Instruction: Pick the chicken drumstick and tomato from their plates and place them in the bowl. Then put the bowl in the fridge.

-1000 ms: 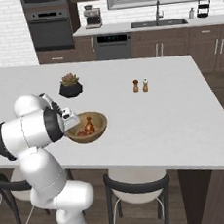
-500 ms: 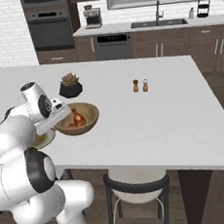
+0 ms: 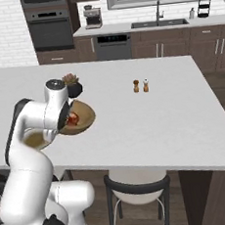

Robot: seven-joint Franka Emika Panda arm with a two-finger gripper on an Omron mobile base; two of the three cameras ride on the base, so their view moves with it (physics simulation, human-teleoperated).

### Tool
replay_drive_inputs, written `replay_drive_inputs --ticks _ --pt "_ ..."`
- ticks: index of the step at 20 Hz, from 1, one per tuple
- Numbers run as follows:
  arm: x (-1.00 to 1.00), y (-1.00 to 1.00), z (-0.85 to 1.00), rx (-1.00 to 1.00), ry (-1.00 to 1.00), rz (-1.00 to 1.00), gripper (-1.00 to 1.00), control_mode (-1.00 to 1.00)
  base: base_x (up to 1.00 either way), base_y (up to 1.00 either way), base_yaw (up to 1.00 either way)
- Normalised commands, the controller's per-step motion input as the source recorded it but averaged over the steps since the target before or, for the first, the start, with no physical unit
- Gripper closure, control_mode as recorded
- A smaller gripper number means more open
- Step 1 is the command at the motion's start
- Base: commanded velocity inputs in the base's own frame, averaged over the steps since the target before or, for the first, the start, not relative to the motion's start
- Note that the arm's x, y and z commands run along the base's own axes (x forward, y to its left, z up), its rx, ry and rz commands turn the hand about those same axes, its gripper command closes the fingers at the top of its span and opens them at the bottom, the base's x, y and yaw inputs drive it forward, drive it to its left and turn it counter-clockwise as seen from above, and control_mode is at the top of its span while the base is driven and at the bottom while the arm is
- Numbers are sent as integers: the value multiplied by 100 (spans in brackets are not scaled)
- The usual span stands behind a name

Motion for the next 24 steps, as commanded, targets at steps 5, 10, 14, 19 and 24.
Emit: replay_drive_inputs --ticks 5,10,14,19,24 --pt "0 -72 59 -16 -2 59 100 -100 0 0 0" --pt "-35 -26 18 -31 -8 15 100 -100 0 0 0" --pt "-73 -13 6 -2 -6 -30 100 -100 0 0 0" --pt "-81 -4 16 -1 -11 -40 100 -100 0 0 0" --pt "-77 -1 14 -17 -16 -19 100 -100 0 0 0"
